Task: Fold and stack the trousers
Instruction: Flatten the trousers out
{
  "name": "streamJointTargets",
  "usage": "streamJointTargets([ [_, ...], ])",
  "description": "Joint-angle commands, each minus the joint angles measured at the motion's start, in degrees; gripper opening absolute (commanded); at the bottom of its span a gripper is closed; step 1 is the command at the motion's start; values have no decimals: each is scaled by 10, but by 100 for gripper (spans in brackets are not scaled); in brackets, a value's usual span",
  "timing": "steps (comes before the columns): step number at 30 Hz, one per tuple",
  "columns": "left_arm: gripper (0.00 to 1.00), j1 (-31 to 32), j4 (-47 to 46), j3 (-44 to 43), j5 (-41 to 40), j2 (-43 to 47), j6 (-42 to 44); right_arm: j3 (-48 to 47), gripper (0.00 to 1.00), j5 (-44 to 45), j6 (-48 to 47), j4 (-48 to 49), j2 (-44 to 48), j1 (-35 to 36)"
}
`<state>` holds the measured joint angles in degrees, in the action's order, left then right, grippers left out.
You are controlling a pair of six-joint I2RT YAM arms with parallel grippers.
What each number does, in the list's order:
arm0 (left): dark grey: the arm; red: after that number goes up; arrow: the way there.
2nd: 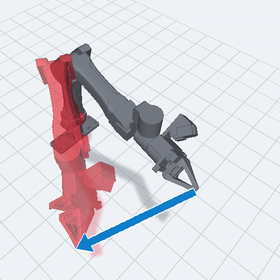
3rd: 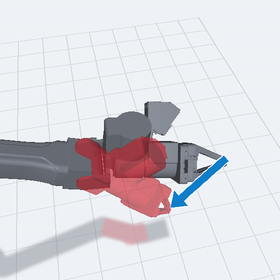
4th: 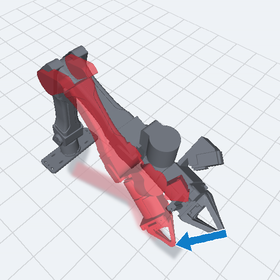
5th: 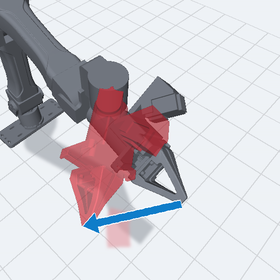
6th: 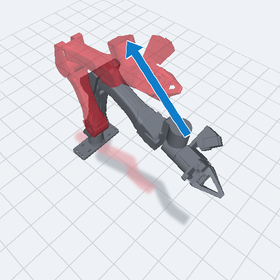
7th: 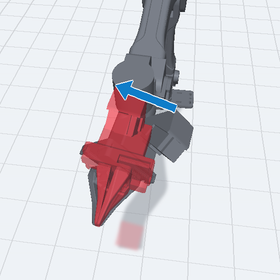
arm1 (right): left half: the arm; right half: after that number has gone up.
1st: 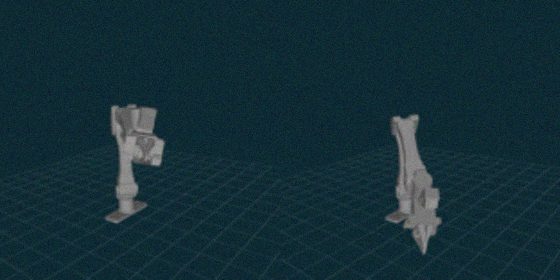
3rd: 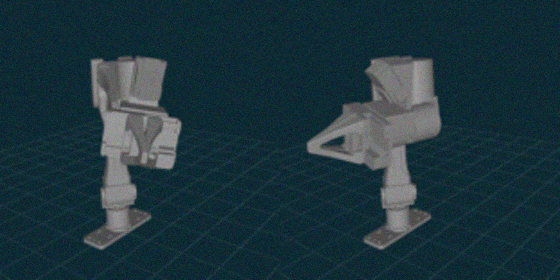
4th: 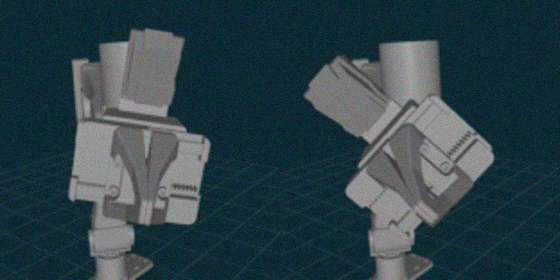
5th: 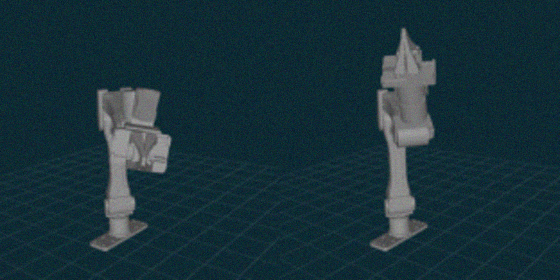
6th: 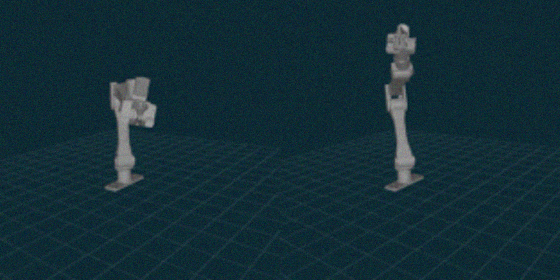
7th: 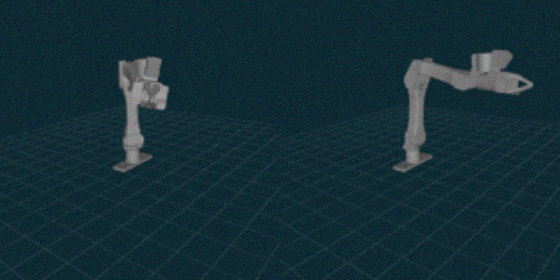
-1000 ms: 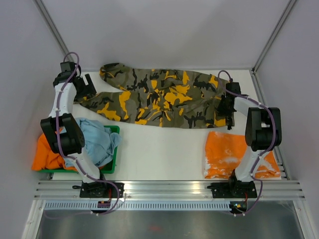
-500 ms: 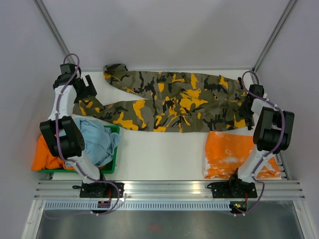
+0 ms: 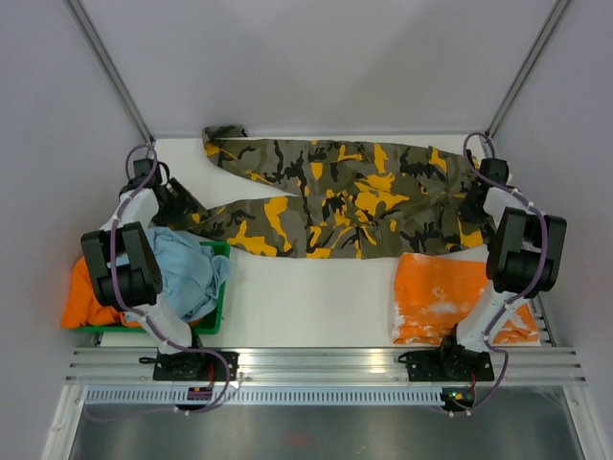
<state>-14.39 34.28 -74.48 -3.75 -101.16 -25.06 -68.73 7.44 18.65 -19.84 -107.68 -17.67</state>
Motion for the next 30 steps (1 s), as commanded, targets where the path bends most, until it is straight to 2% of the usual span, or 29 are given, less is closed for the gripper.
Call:
streamJointTargets([
  [1,97,-1,-101,78,71,44,-140,-7,0,-21,-26,0,63,59],
  [2,95,0,-163,122,85,49,-156,-14,0,-36,-23,1,75,75],
  [5,90,0,-250,165,76,54,-184,-19,0,-72,-12,2,97,90],
  [9,84,-2,-299,161,49,23,-184,3,2,-116,0,14,134,99],
  [12,69,-4,-330,158,50,0,-198,31,3,-118,-1,16,159,101],
  [13,53,-3,-331,154,56,-4,-202,42,3,-115,-5,13,168,101],
  [15,32,-3,-331,141,56,-10,-203,54,3,-108,-8,9,176,101],
  [16,10,-3,-317,136,53,-7,-199,63,3,-108,-11,8,179,101],
  [17,3,-3,-303,118,42,-4,-194,68,3,-109,-10,8,184,101],
  [22,3,-2,-180,39,-39,46,-129,94,3,-119,-5,18,186,100],
  [23,4,2,-142,9,-58,55,-115,96,3,-120,-5,20,184,101],
  [27,13,20,-89,-51,-96,89,-27,97,2,-126,0,29,170,101],
  [28,23,23,-88,-59,-65,89,25,94,2,-130,0,30,163,102],
  [29,41,24,-71,-90,-42,68,51,93,2,-136,1,30,160,102],
  [30,51,24,-45,-121,-26,46,70,94,2,-138,1,34,157,103],
])
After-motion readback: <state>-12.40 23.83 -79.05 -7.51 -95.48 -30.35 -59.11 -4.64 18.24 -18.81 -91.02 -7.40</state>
